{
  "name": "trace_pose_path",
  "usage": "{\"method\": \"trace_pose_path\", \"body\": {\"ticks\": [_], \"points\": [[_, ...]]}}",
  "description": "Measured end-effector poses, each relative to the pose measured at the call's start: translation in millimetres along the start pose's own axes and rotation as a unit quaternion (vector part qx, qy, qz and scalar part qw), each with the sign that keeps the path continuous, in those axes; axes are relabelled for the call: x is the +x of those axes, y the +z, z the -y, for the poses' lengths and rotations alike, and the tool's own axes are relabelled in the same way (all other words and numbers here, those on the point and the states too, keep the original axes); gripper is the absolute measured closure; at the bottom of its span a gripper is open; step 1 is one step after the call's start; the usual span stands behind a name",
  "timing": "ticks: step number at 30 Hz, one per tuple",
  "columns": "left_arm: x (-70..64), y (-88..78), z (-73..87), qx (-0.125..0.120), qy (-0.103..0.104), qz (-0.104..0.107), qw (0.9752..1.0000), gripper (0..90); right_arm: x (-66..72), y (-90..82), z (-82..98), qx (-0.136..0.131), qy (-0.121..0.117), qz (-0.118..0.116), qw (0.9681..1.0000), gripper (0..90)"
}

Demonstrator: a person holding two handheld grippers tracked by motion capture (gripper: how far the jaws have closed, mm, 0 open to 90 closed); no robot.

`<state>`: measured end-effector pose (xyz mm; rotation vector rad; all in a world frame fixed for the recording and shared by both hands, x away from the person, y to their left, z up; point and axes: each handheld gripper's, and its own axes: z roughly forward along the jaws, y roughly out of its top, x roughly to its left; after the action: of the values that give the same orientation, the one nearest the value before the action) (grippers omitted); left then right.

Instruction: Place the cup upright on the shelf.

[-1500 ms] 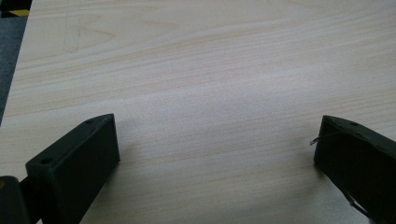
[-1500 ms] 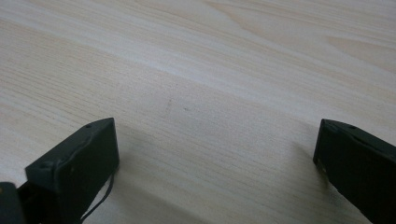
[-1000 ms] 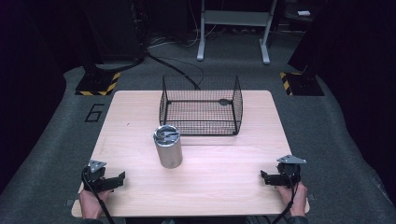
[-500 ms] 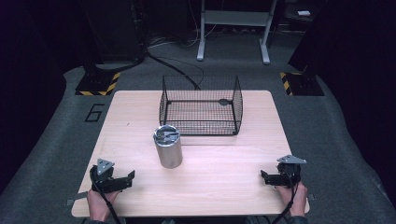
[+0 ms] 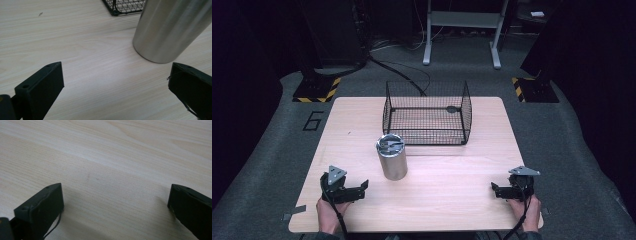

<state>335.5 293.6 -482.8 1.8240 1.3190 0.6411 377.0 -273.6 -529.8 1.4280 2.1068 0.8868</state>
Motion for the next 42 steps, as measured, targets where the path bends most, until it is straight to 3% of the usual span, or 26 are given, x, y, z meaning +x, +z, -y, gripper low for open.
{"method": "trace_pose_path", "body": {"ticks": [7, 24, 34, 42], "points": [[-15.1, 1.2, -12.1, -0.013, 0.015, 0.023, 0.9995, 0.0, 0.1, 0.1, 0.1, -0.002, 0.0, 0.0, 1.0, 0.0], [-49.8, 11.0, -43.3, -0.043, 0.045, 0.053, 0.9966, 0.0, -0.1, 0.0, 0.2, -0.002, -0.001, 0.0, 1.0, 0.0], [-60.0, 18.9, -58.1, -0.052, 0.052, 0.052, 0.996, 0.0, 0.1, 0.0, 0.2, -0.002, -0.001, 0.0, 1.0, 0.0], [-68.5, 31.3, -71.5, -0.067, 0.042, 0.047, 0.9958, 0.0, 0.0, 0.0, 0.2, -0.002, -0.001, 0.0, 1.0, 0.0]]}}
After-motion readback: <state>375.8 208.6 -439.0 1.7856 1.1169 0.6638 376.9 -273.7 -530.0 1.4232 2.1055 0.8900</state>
